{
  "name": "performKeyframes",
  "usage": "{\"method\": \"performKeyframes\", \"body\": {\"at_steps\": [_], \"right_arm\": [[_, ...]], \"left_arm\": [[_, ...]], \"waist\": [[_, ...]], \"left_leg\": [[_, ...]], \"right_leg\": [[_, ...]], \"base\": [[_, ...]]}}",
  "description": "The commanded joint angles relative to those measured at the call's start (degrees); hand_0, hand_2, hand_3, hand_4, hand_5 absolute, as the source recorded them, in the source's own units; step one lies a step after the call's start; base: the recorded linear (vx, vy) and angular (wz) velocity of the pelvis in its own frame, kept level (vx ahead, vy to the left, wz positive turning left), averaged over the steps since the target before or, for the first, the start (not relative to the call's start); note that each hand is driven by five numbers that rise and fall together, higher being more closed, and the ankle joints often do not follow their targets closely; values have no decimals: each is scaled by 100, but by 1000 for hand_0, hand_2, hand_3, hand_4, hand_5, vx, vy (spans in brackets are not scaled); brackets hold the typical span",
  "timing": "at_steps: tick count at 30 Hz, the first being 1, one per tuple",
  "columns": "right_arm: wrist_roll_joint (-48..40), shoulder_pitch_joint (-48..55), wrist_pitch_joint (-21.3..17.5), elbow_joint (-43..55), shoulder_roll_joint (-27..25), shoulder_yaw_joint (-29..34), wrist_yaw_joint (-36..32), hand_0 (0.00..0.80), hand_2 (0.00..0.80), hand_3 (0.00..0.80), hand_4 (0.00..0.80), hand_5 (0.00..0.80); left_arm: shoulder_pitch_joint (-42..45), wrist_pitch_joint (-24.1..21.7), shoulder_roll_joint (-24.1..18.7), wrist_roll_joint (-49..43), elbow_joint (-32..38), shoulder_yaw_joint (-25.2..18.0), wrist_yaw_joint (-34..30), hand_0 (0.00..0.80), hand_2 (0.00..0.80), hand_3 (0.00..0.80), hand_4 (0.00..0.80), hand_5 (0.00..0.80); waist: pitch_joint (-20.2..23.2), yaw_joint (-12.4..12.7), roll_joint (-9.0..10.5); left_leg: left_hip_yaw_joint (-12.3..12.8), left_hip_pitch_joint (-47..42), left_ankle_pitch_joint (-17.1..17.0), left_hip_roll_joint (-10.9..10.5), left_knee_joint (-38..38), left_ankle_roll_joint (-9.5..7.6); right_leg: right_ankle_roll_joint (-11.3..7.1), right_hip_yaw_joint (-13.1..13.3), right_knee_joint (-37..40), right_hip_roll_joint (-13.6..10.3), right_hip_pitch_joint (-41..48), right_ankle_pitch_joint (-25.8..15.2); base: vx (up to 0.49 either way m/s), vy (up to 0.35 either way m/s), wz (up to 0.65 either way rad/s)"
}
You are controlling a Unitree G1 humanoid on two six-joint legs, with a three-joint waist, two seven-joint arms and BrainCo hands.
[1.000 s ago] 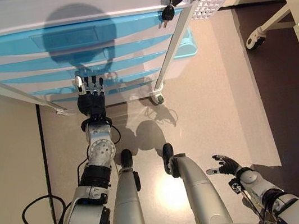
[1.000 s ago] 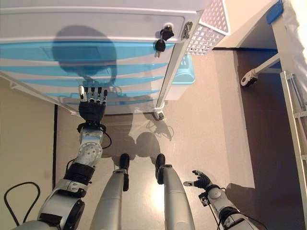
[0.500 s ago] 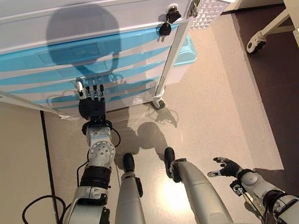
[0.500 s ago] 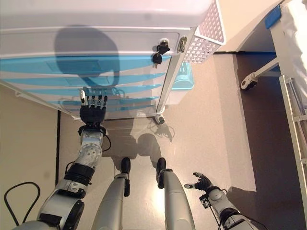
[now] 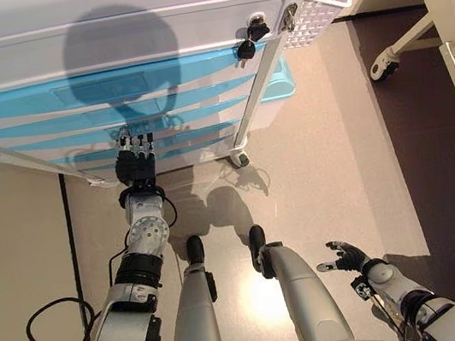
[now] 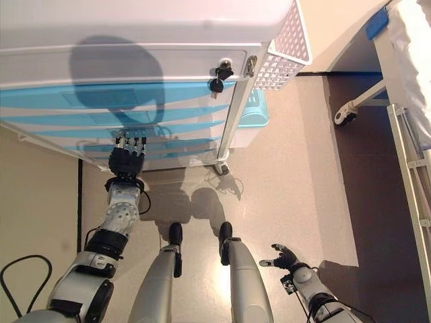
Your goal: Open the drawer and pick up the medicine
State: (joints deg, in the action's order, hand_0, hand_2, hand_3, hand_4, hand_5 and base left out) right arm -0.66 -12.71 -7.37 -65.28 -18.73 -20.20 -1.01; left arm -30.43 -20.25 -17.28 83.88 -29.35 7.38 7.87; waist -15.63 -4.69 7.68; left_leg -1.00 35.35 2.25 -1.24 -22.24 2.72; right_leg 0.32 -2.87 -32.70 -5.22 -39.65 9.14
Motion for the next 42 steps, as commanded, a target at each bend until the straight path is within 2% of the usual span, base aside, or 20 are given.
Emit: {"method": "performKeyframes", "body": {"at_steps": [1, 6, 11, 19, 22, 28, 34, 42], "right_arm": [[71, 284, 96, -115, -309, -283, 30, 0, 0, 0, 0, 0], [74, 270, 129, -140, -267, -289, 36, 0, 0, 0, 0, 0], [79, 293, 152, -153, -205, -244, 77, 0, 0, 0, 0, 0], [290, 448, 189, -216, -181, -60, 19, 0, 0, 0, 0, 0], [335, 471, 198, -230, -174, -27, 11, 0, 0, 0, 0, 0], [360, 466, 206, -244, -182, 84, -1, 0, 0, 0, 0, 0], [442, 516, 199, -247, -181, 159, -68, 0, 0, 0, 0, 0], [640, 725, 215, -396, -206, 342, -132, 0, 0, 0, 0, 0]], "left_arm": [[-2069, -567, -444, -1133, 1172, -19, -946, 800, 800, 800, 800, 800], [-1936, -511, -423, -1143, 1150, -52, -965, 800, 800, 800, 800, 800], [-1432, -344, -567, -1359, 1059, -146, -991, 800, 800, 800, 800, 800], [-131, -147, -583, -1556, 1131, -787, -1157, 800, 800, 800, 800, 800], [58, -109, -517, -1569, 1183, -865, -1169, 800, 800, 800, 800, 800], [701, 8, -574, -1773, 1232, -1099, -1236, 800, 800, 800, 800, 800], [1489, 136, -331, -1971, 1644, -1255, -1373, 800, 800, 800, 800, 800], [2583, 447, 49, -2002, 2237, -1297, -1710, 800, 800, 800, 800, 800]], "waist": [[506, -72, -303], [419, -19, -257], [296, 105, -200], [242, 391, -219], [234, 440, -233], [370, 584, -329], [607, 697, -409], [798, 902, -447]], "left_leg": [[81, -48, 450, -238, -319, -377], [67, -179, 407, -284, -238, -385], [-6, -399, 356, -321, -154, -394], [-230, -1010, 336, -448, 53, -434], [-304, -1161, 348, -483, 72, -442], [-514, -1566, 313, -559, 227, -452], [-659, -1948, 302, -590, 389, -458], [-1038, -2375, 318, -669, 512, -410]], "right_leg": [[-481, 120, 594, -56, 199, -736], [-480, 95, 636, -91, 325, -764], [-475, 33, 712, -122, 602, -779], [-448, -87, 742, -228, 1302, -654], [-437, -140, 735, -256, 1492, -584], [-407, -319, 869, -284, 2002, -466], [-401, -504, 970, -304, 2386, -364], [-345, -953, 1040, -370, 2968, -146]], "base": [[0, 0, 0], [0, 0, 0], [-4, 0, 3], [13, 7, 6], [29, -3, 16], [39, -13, 15], [52, -12, 10], [61, -44, 23]]}}
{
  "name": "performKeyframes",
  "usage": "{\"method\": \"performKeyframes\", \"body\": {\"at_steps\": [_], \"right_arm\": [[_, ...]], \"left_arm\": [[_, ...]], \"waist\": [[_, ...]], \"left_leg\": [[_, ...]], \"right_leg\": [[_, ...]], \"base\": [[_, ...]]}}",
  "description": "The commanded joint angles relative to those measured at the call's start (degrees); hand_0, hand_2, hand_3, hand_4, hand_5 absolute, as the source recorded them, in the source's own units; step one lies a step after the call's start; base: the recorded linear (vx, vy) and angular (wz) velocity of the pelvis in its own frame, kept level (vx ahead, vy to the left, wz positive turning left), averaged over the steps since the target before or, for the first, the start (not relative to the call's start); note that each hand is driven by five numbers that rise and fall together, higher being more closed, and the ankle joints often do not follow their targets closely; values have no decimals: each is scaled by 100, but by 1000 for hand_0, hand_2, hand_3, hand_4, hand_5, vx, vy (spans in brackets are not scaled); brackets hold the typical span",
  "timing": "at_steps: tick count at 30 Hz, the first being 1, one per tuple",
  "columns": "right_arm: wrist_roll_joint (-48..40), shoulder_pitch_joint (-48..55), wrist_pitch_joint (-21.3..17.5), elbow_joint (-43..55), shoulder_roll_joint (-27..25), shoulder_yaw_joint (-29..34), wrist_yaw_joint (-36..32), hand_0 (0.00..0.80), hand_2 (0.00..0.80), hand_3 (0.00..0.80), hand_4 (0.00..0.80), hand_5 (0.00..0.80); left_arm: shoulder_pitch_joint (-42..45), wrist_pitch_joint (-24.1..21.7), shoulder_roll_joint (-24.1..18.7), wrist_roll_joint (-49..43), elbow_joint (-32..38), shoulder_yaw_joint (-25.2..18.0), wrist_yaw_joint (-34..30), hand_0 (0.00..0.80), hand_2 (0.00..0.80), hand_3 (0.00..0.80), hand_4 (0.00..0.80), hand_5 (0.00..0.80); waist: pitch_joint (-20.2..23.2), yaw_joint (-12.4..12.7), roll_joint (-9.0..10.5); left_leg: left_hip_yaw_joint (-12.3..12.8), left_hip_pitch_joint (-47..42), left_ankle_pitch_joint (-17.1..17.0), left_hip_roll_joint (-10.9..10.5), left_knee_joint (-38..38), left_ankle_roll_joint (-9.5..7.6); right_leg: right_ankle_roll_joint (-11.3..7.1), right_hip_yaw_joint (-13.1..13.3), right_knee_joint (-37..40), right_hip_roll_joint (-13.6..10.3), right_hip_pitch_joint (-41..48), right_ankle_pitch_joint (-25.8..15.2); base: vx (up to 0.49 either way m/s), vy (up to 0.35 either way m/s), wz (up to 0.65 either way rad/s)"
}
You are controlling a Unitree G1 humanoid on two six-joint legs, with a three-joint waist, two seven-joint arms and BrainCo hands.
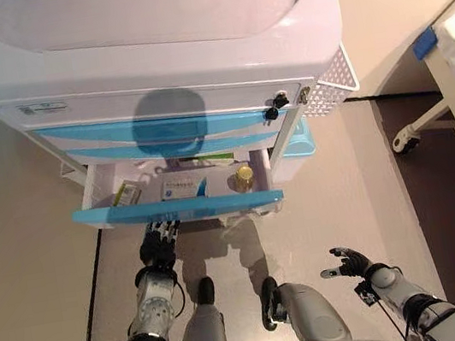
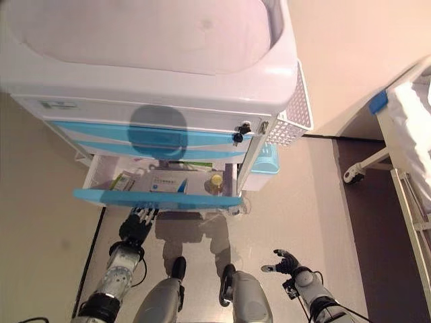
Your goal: Open the drawer and pick up the medicine
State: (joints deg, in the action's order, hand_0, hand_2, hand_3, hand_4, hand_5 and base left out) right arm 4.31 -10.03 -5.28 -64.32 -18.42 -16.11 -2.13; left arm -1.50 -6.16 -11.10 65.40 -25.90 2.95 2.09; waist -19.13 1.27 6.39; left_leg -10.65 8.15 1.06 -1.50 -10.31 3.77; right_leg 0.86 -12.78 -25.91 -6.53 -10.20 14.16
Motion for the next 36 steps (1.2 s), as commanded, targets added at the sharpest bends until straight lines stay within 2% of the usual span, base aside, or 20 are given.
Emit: {"method": "performKeyframes", "body": {"at_steps": [1, 3, 6, 9, 14, 18, 25, 32, 33, 34, 35, 36], "right_arm": [[186, 516, 16, -551, -241, 6, -34, 0, 0, 0, 0, 0], [227, 540, 22, -562, -254, 36, -37, 0, 0, 0, 0, 0], [290, 587, 38, -638, -313, 125, -25, 0, 0, 0, 0, 0], [312, 617, 42, -674, -350, 175, -27, 0, 0, 0, 0, 0], [454, 611, 45, -793, -466, 229, 0, 0, 0, 0, 0, 0], [475, 561, 55, -795, -521, 240, 17, 0, 0, 0, 0, 0], [428, 464, 52, -765, -615, 239, 38, 0, 0, 0, 0, 0], [305, 591, 56, -687, -635, 328, 112, 0, 0, 0, 0, 0], [261, 633, 50, -669, -652, 372, 127, 0, 0, 0, 0, 0], [261, 634, 50, -669, -653, 373, 127, 0, 0, 0, 0, 0], [211, 643, 43, -631, -669, 398, 144, 0, 0, 0, 0, 0], [211, 643, 43, -630, -669, 398, 144, 0, 0, 0, 0, 0]], "left_arm": [[9, -826, -512, -115, 2137, -796, -1264, 800, 800, 800, 800, 800], [192, -760, -480, -82, 2254, -790, -1320, 800, 800, 800, 800, 800], [755, -538, -413, 58, 2664, -719, -1484, 800, 800, 800, 800, 800], [1027, -480, -511, -23, 2816, -749, -1511, 800, 800, 800, 800, 800], [1769, -165, -460, 308, 3152, -780, -1691, 800, 800, 800, 800, 800], [2127, -22, -594, 337, 3170, -776, -1711, 800, 800, 800, 800, 800], [3080, 242, -1116, 247, 2886, -1146, -1742, 800, 800, 800, 800, 800], [3092, 261, -1350, -357, 2351, -1086, -1564, 800, 800, 800, 800, 800], [3068, 236, -1389, -631, 2237, -1043, -1527, 493, 493, 493, 493, 493], [3066, 234, -1388, -634, 2233, -1042, -1528, 493, 493, 493, 493, 493], [3043, 205, -1433, -1047, 1979, -1038, -1421, 0, 0, 0, 0, 0], [3041, 203, -1432, -1049, 1977, -1037, -1421, 0, 0, 0, 0, 0]], "waist": [[1206, 392, -335], [1215, 434, -345], [1234, 637, -375], [1265, 714, -409], [1357, 989, -506], [1362, 1071, -570], [1339, 1154, -771], [1267, 1076, -795], [1281, 1027, -787], [1282, 1028, -788], [1274, 988, -776], [1275, 991, -776]], "left_leg": [[-206, 264, 446, -671, -682, -503], [-277, 230, 450, -691, -701, -496], [-541, 108, 463, -756, -724, -480], [-647, 52, 460, -776, -711, -469], [-840, -43, 439, -796, -675, -480], [-888, -43, 409, -794, -677, -485], [-803, 12, 358, -763, -691, -515], [-795, 88, 329, -768, -691, -481], [-802, 126, 298, -761, -673, -471], [-802, 127, 298, -761, -673, -471], [-765, 136, 290, -740, -654, -468], [-763, 137, 290, -739, -652, -468]], "right_leg": [[-392, -113, 385, -257, 165, -599], [-386, -181, 373, -273, 229, -569], [-341, -434, 373, -298, 472, -475], [-333, -575, 411, -297, 585, -446], [-336, -736, 521, -270, 760, -421], [-348, -771, 589, -258, 802, -442], [-413, -697, 614, -240, 724, -532], [-405, -728, 580, -275, 687, -527], [-404, -752, 637, -270, 677, -565], [-404, -753, 639, -269, 677, -566], [-405, -717, 702, -252, 669, -594], [-404, -716, 705, -251, 668, -596]], "base": [[49, -67, 35], [36, -57, 37], [18, -68, 32], [5, -50, 44], [-10, -55, 23], [-25, -23, 14], [-20, 1, 1], [0, 0, 0], [3, 3, 4], [14, 11, 4], [0, 0, 0], [0, 0, 0]]}}
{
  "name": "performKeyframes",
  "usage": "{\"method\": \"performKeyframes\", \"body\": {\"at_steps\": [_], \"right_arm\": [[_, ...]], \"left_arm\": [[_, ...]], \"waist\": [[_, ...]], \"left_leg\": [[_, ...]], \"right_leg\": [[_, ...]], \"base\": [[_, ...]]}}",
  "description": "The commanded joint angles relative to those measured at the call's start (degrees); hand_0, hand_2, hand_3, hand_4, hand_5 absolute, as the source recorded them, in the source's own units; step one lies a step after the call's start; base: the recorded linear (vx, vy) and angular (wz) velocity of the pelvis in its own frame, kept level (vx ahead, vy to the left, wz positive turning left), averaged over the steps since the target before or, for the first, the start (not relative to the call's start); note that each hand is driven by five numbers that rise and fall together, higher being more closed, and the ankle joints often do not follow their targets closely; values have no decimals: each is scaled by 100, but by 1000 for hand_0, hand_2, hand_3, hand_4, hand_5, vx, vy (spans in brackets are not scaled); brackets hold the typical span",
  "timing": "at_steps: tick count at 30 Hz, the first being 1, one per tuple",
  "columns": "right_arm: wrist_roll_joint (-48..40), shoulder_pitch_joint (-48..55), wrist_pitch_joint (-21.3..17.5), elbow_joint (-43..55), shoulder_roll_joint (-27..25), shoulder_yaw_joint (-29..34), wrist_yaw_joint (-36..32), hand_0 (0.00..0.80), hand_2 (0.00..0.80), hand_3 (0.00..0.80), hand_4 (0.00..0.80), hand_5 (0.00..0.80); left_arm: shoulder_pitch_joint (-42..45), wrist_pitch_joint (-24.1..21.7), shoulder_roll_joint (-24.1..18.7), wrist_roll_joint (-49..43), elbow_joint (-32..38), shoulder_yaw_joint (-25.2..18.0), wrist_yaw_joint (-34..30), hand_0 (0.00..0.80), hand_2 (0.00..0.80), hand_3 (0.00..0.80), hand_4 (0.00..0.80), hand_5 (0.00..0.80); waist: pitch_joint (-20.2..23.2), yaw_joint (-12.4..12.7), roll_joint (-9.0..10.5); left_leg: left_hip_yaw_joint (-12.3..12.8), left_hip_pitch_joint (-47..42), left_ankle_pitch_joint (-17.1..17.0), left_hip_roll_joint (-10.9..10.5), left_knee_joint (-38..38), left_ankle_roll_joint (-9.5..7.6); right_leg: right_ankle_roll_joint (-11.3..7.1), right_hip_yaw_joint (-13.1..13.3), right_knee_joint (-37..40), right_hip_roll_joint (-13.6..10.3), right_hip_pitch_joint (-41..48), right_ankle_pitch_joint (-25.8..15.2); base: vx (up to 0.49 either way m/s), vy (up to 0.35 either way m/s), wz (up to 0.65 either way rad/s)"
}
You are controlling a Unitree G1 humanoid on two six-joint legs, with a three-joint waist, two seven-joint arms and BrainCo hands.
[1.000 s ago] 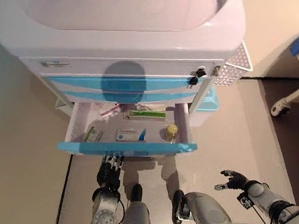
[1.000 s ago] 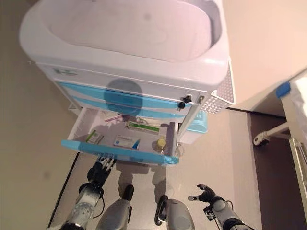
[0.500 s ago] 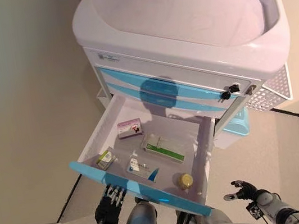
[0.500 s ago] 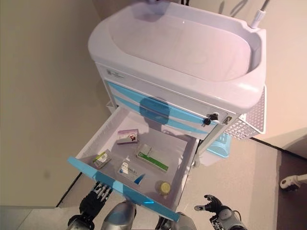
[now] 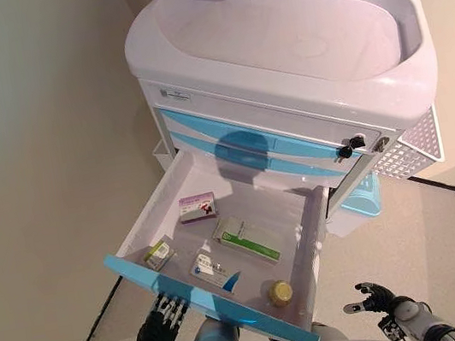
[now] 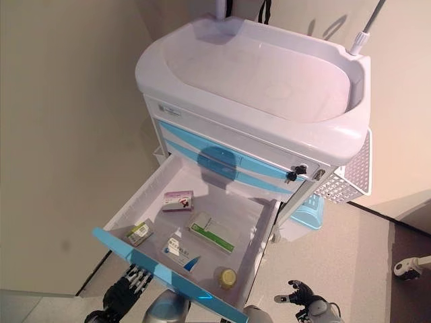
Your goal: Open the drawer and pick up the medicine
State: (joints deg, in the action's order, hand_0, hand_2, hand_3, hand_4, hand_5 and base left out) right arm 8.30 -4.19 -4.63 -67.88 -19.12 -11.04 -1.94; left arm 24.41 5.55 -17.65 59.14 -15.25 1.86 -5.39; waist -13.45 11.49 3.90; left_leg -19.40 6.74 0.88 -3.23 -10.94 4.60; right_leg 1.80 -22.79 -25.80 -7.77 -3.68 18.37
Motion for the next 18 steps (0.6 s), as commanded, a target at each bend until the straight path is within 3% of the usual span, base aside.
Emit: {"method": "performKeyframes", "body": {"at_steps": [1, 4, 7, 9, 10, 11, 12, 14, 15, 18], "right_arm": [[-253, 59, -19, -211, -619, -113, 134, 0, 0, 0, 0, 0], [-312, 56, -30, -161, -640, -121, 119, 0, 0, 0, 0, 0], [-358, 36, -34, -106, -636, -171, 75, 0, 0, 0, 0, 0], [-386, 45, -36, -102, -639, -151, 70, 0, 0, 0, 0, 0], [-452, 52, -47, -72, -636, -133, 69, 0, 0, 0, 0, 0], [-452, 49, -46, -72, -638, -131, 69, 0, 0, 0, 0, 0], [-497, 65, -66, -24, -623, -131, 61, 0, 0, 0, 0, 0], [-501, 63, -67, -11, -616, -145, 63, 0, 0, 0, 0, 0], [-516, 55, -76, 3, -597, -164, 72, 0, 0, 0, 0, 0], [-513, 23, -85, -7, -569, -191, 77, 0, 0, 0, 0, 0]], "left_arm": [[407, -979, -842, -850, 618, -908, -614, 0, 0, 0, 0, 0], [358, -1011, -866, -1192, 287, -898, -658, 0, 0, 0, 0, 0], [182, -1043, -692, -1994, -676, -887, -477, 0, 0, 0, 0, 0], [133, -1045, -675, -2186, -871, -836, -466, 0, 0, 0, 0, 0], [-74, -1053, -612, -2478, -1411, -784, -380, 0, 0, 0, 0, 0], [-84, -1059, -611, -2479, -1422, -781, -382, 0, 0, 0, 0, 0], [-347, -1061, -528, -2777, -2165, -716, -290, 0, 0, 0, 0, 0], [-478, -1092, -490, -2840, -2449, -721, -230, 0, 0, 0, 0, 0], [-666, -1111, -420, -3213, -3145, -732, -97, 0, 0, 0, 0, 0], [-809, -1111, -351, -3475, -3733, -750, 11, 0, 0, 0, 0, 0]], "waist": [[680, -65, -498], [695, -128, -477], [693, -223, -413], [692, -251, -399], [679, -320, -367], [675, -316, -368], [667, -407, -325], [663, -438, -305], [670, -501, -262], [665, -535, -217]], "left_leg": [[188, 277, 322, -537, -582, -554], [242, 294, 294, -515, -522, -560], [417, 253, 281, -450, -375, -583], [454, 237, 265, -440, -320, -585], [505, 218, 240, -422, -236, -583], [507, 215, 239, -421, -232, -583], [561, 181, 208, -411, -125, -581], [584, 161, 196, -405, -73, -583], [665, 127, 187, -377, 17, -587], [756, 78, 183, -343, 100, -597]], "right_leg": [[-505, 368, 745, -98, -2, -1047], [-519, 429, 817, -84, -45, -1109], [-560, 642, 959, -31, -108, -1225], [-570, 677, 1004, -19, -114, -1252], [-586, 732, 1051, -4, -128, -1289], [-586, 734, 1052, -4, -127, -1289], [-593, 777, 1117, 15, -150, -1321], [-601, 803, 1142, 23, -158, -1347], [-618, 870, 1196, 39, -184, -1389], [-635, 976, 1281, 79, -192, -1443]], "base": [[0, 0, 0], [5, 13, -1], [19, 36, -11], [24, 48, -36], [18, 49, -32], [7, 66, -23], [1, 36, -10], [12, 49, -6], [19, 50, -6], [25, 44, -19]]}}
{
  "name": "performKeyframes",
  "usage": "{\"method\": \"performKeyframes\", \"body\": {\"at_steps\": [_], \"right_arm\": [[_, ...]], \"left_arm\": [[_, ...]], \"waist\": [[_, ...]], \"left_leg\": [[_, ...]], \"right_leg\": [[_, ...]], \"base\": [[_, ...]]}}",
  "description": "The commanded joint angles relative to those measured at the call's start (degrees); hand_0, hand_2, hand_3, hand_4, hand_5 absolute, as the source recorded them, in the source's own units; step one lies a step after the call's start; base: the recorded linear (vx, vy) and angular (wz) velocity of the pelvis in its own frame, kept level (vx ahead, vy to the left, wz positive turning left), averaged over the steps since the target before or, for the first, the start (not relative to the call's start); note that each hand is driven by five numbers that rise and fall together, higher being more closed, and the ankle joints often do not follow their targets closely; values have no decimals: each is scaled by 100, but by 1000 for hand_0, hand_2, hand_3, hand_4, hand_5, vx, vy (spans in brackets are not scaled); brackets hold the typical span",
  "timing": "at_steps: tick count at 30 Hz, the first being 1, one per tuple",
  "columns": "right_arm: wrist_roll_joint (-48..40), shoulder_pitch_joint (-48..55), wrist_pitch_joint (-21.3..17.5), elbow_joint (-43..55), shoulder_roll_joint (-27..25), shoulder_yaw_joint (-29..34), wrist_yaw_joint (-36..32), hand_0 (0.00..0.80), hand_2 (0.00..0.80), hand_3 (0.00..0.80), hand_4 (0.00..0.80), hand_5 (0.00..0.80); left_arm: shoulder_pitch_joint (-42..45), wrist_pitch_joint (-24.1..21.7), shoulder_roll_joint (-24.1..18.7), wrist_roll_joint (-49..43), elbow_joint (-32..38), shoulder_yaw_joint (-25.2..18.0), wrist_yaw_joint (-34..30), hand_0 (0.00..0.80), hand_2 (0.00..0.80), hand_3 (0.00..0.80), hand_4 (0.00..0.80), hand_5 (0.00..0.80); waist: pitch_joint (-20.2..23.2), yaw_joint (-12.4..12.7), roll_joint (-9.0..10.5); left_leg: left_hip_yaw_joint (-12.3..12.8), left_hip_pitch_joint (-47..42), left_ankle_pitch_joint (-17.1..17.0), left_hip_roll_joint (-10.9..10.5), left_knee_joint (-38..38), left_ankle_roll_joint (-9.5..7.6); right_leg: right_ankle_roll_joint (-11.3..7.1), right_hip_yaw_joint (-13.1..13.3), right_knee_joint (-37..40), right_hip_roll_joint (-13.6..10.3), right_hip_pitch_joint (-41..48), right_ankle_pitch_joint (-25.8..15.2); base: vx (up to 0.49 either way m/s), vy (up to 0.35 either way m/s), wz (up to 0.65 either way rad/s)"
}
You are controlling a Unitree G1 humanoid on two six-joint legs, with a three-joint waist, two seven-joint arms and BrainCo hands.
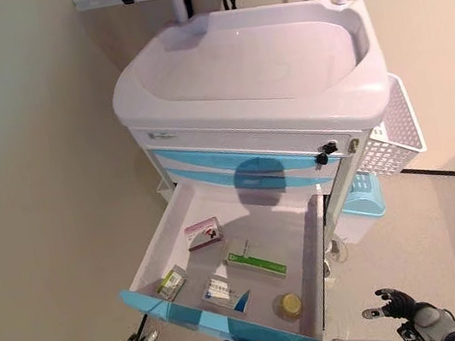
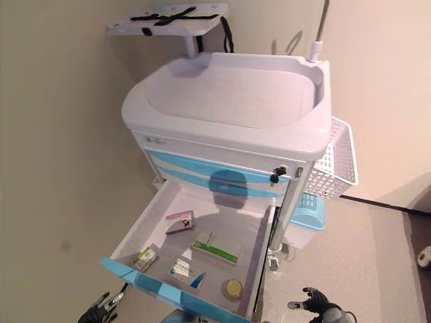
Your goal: Open the drawer and pick up the medicine
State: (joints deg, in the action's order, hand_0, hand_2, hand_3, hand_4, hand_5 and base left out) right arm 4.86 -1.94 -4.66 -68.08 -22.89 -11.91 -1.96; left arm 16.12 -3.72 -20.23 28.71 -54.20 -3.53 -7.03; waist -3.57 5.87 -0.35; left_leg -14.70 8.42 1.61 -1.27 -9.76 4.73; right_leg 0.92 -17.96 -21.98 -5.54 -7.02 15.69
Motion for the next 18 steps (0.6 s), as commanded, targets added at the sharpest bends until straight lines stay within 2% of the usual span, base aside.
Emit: {"method": "performKeyframes", "body": {"at_steps": [1, 7, 13, 18], "right_arm": [[-175, -207, -89, 15, -177, -116, 84, 0, 0, 0, 0, 0], [-327, -260, -151, -16, -102, -75, 179, 0, 0, 0, 0, 0], [-545, -229, -257, 176, -178, 164, 384, 0, 0, 0, 0, 0], [-552, -161, -357, 937, -457, 291, 527, 0, 0, 0, 0, 0]], "left_arm": [[-43, -199, -93, -585, -115, -218, 212, 0, 0, 0, 0, 0], [-392, -160, -77, -2009, -1518, 52, 419, 0, 0, 0, 0, 0], [-450, -148, -21, -2681, -1803, 278, 648, 0, 0, 0, 0, 0], [-515, -153, 74, -2976, -1898, 451, 684, 0, 0, 0, 0, 0]], "waist": [[-322, 13, 223], [-330, -112, 343], [-339, -208, 416], [-374, -269, 495]], "left_leg": [[313, -102, 108, -524, 8, -613], [551, -251, 6, -404, 411, -600], [729, -381, -113, -307, 790, -585], [889, -463, -150, -259, 974, -579]], "right_leg": [[-553, 517, 924, -135, 143, -1190], [-624, 705, 1344, -33, 193, -1397], [-688, 822, 1669, 22, 230, -1586], [-745, 944, 1864, 26, 234, -1745]], "base": [[27, 28, -33], [15, 35, -27], [9, 23, -15], [12, 17, -19]]}}
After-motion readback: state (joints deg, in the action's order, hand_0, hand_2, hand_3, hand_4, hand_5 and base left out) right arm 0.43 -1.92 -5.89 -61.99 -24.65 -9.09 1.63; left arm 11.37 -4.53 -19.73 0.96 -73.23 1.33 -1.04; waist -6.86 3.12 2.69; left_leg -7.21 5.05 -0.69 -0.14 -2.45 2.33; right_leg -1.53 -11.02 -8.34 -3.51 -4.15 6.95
